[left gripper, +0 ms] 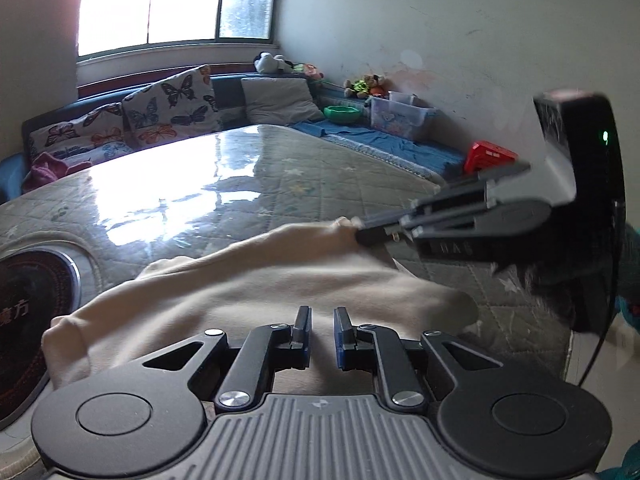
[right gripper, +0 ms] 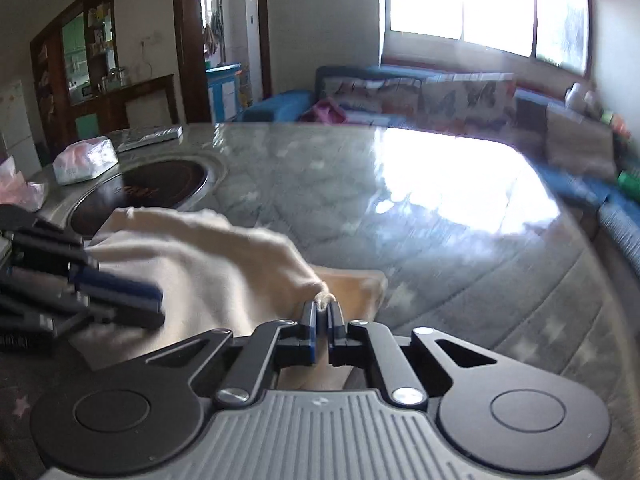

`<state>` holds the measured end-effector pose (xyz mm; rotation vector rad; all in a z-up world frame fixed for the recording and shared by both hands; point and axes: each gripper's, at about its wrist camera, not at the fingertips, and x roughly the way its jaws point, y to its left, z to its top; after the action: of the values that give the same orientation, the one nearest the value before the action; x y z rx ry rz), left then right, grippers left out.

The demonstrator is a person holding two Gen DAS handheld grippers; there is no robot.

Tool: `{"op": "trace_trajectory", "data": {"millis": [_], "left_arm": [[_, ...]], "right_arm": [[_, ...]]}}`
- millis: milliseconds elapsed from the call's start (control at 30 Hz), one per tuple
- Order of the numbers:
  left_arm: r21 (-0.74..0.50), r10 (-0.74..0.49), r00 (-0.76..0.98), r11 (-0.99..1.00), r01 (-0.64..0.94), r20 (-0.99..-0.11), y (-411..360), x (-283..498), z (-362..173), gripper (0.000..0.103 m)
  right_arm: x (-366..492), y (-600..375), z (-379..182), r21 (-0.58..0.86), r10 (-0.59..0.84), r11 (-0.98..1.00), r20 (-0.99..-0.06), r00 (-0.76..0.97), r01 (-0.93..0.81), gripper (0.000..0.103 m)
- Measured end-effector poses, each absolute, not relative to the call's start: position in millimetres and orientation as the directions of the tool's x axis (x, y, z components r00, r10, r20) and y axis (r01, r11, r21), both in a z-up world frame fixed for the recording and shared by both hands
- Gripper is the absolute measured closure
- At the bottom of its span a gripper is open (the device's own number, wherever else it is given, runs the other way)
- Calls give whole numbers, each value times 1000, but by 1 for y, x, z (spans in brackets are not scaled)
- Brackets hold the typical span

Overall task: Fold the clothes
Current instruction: 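Carry the held hem over the body with both grippers toward the collar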

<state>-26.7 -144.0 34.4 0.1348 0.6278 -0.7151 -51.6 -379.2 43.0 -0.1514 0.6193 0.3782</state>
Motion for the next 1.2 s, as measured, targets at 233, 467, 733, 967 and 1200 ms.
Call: {"op": "trace_trajectory", "data": {"millis": [233,467,733,967,1200], "left_arm": [[-95,-583,566,741,665,-583,-147,-29,26,89],[-120,-567,595,774,622,-569,-128,-24,35,89],[-135,-444,675,878,460,-590,-77,6,39,89],[-52,-294,722,940,338,-626,-37,35,28,87],[-41,-257,771,957,288,-582,-29,35,32,88]], "right_arm": [[-41,-377,33,-69,242,931,-616,749,-358,99],[-38,-383,48,-7,272,939,-596,755,-344,94],[-18,-341,54,47,392,887,-601,696,-459,94],[-1,-333,33,70,370,902,-634,679,-426,94],[-4,-332,32,44,355,904,-630,691,-425,91]]}}
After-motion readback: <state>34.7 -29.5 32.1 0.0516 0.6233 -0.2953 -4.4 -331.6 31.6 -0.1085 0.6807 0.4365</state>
